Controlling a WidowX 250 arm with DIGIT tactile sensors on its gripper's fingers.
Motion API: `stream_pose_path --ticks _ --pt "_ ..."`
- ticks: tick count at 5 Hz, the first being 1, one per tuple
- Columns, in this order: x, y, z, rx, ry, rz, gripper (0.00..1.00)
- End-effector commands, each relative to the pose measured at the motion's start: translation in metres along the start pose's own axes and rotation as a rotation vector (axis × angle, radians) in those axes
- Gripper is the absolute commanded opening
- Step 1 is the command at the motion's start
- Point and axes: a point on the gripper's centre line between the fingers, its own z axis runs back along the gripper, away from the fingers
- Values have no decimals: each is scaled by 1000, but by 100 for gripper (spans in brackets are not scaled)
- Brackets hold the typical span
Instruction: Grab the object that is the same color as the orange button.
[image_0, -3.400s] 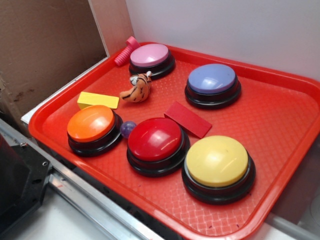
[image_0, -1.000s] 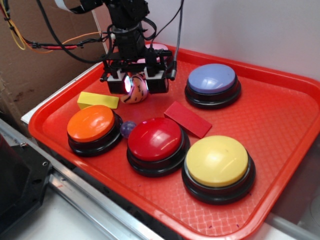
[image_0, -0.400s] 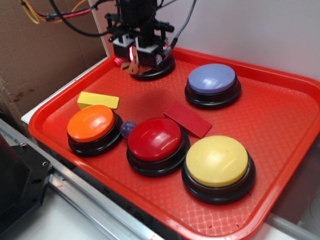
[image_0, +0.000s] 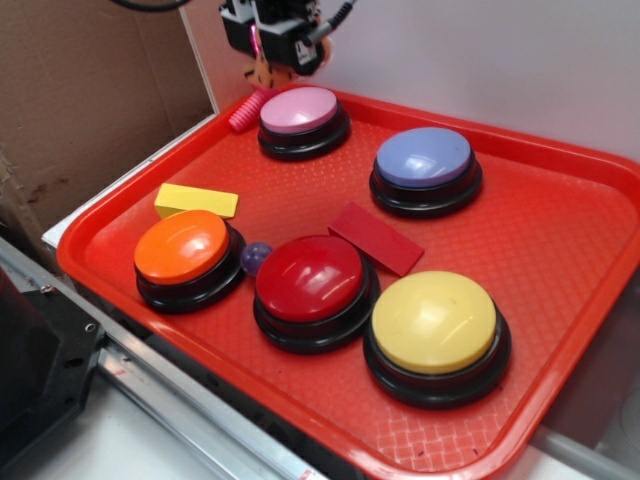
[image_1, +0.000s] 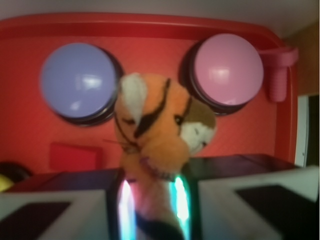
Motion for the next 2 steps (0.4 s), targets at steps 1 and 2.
stream_pose_path --ticks 1,2 --pt "-15 0 52 -9 -181 -2 0" --pt "-17 5 45 -37 -153 57 0"
